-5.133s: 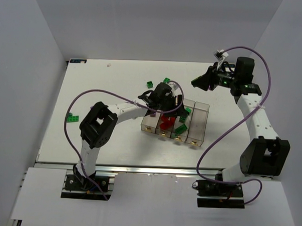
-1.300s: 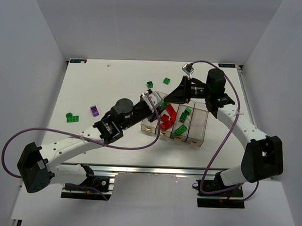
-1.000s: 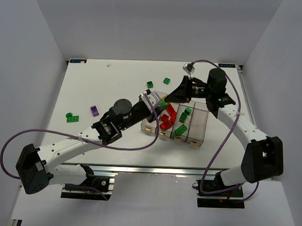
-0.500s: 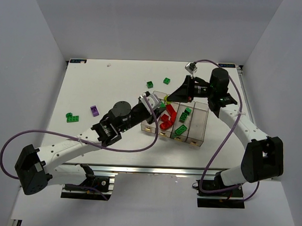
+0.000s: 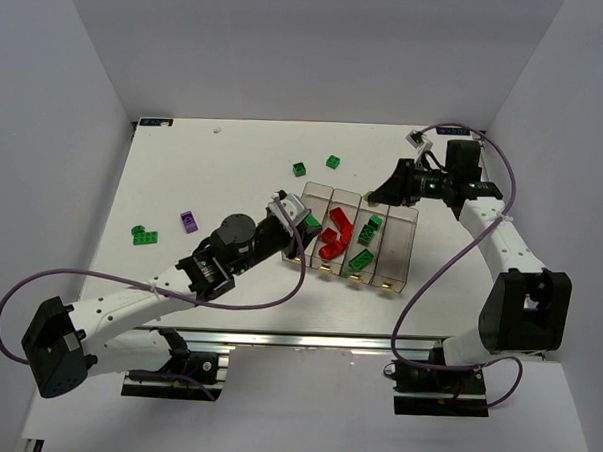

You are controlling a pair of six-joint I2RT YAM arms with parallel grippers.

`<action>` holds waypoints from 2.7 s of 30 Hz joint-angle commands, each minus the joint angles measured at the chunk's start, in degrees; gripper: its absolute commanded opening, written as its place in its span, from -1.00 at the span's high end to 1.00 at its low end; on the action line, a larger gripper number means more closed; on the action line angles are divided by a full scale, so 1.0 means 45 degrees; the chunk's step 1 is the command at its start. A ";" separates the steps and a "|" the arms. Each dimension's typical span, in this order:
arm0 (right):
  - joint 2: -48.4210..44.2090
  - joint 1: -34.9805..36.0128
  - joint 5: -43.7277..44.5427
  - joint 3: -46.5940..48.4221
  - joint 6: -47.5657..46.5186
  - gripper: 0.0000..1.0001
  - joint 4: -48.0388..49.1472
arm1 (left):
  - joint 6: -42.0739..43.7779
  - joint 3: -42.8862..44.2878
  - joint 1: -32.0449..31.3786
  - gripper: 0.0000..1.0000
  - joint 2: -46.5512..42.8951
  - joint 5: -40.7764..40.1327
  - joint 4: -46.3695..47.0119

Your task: Sort the legos into containers by color

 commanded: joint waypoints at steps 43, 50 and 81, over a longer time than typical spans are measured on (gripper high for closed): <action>-0.2002 -0.2192 0.4960 -0.2339 -0.7573 -0.79 -0.2800 | -0.8582 1.1439 0.0669 0.19 1.1989 0.2600 -0.8207; -0.1729 -0.2251 0.4667 -0.1929 -0.7455 -0.79 -0.2877 | -0.8329 1.1829 0.0669 -0.35 1.2185 0.2208 -0.8345; 0.8114 0.2356 0.6070 0.9848 -0.4114 -0.79 -0.2312 | -1.2448 0.0464 0.3794 -0.47 -0.1153 -0.2947 -0.7524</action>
